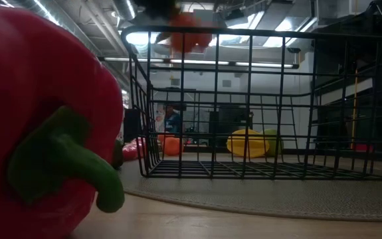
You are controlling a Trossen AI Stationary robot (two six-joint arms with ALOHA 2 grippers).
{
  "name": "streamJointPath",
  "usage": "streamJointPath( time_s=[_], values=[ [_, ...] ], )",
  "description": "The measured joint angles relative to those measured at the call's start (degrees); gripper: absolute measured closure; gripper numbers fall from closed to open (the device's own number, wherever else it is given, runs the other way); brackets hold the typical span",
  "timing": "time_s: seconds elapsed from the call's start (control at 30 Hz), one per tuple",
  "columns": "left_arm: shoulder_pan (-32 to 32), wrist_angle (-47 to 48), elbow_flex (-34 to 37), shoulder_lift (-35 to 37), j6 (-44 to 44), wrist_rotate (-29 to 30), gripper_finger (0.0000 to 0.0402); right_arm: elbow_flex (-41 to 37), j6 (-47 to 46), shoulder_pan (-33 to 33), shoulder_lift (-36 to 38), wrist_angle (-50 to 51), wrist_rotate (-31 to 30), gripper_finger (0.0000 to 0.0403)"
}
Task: Build produce basket
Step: Put the left orange tangerine into the black wire basket
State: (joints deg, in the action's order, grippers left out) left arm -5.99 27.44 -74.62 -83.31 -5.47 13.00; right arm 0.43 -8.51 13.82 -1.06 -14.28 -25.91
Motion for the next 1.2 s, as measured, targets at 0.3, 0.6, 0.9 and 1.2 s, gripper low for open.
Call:
streamJointPath(
  time_s=[0.3, 0.6, 0.9, 1.2],
  values=[
    [5.0, -5.8, 0.9, 0.0, -0.2, -21.0, 0.0401, 0.0, -1.7, 0.0, 0.0, 0.0, 0.0, 0.0272],
    [5.0, -5.6, 1.0, -0.7, -1.1, -21.1, 0.0401, 0.0, -1.5, 0.0, 0.0, 0.0, 0.0, 0.0272],
    [4.8, -5.4, 1.0, -2.7, -1.2, -21.2, 0.0401, 0.0, -1.5, 0.0, 0.0, 0.0, 0.0, 0.0272],
    [4.8, -5.6, 1.0, -2.7, -1.2, -21.2, 0.0401, 0.0, -1.5, 0.0, 0.0, 0.0, 0.0, 0.0272]
  ],
)
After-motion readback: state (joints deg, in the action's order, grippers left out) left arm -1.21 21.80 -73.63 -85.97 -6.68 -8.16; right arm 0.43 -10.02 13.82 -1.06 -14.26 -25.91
